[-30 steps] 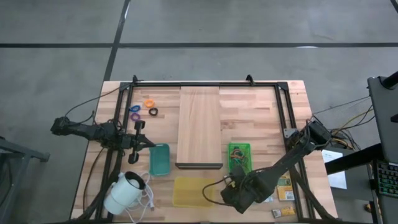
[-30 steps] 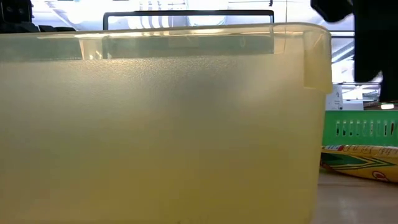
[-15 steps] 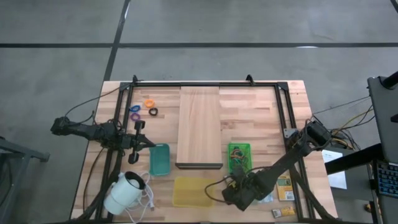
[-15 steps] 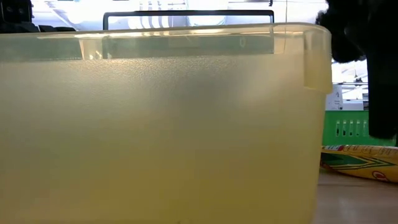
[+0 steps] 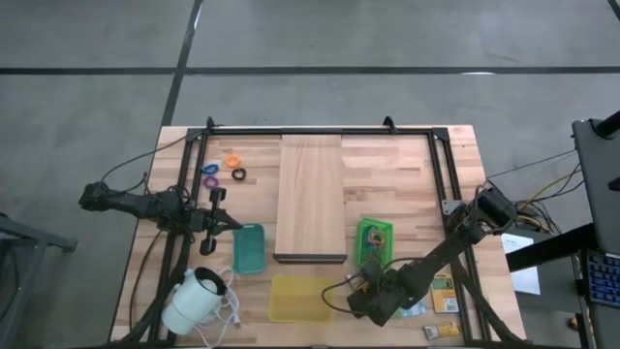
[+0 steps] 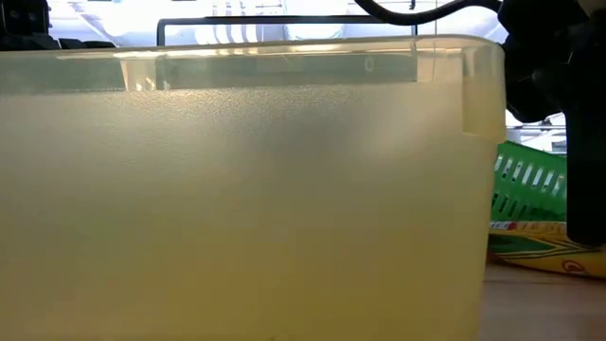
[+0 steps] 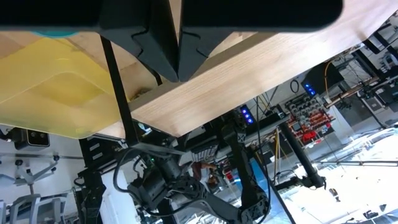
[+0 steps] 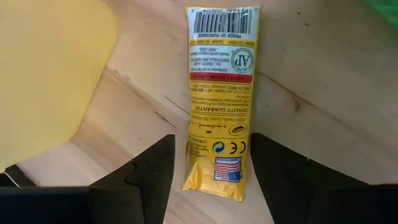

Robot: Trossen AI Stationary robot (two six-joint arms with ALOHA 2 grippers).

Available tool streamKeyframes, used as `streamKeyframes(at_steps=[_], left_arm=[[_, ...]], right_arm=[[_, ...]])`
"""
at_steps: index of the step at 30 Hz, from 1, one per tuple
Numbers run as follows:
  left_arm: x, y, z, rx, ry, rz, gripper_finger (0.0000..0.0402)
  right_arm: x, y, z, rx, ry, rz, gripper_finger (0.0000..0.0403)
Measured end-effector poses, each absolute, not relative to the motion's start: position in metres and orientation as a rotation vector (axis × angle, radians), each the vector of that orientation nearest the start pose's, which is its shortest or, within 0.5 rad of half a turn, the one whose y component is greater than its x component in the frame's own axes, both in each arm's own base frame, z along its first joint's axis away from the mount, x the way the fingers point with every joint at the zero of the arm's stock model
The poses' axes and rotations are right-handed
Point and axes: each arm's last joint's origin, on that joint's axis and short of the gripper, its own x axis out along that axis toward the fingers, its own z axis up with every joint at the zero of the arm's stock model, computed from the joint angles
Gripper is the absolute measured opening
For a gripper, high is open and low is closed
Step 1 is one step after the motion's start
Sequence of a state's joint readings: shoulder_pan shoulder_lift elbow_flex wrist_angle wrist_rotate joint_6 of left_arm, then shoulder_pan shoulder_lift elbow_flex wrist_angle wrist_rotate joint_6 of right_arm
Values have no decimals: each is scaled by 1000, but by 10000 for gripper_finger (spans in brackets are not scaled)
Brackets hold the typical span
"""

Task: Pick & Place Office Desk Supplies
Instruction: Put the top small yellow crayon box into the yellow bin

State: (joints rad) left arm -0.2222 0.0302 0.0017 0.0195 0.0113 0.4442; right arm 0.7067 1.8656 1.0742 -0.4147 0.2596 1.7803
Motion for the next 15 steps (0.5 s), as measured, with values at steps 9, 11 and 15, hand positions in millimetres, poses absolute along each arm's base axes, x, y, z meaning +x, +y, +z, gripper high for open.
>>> streamKeyframes(at_steps=[9,11,15], left_arm=[[97,-22,164,443,-43,-232,12],[97,-22,164,443,-44,-232,12],[97,-22,164,443,-44,-232,12]], right_arm=[[270,221,136,1025,1025,-595,155],[270,221,136,1024,1025,-596,145],[270,221,136,1026,1035,-593,131]])
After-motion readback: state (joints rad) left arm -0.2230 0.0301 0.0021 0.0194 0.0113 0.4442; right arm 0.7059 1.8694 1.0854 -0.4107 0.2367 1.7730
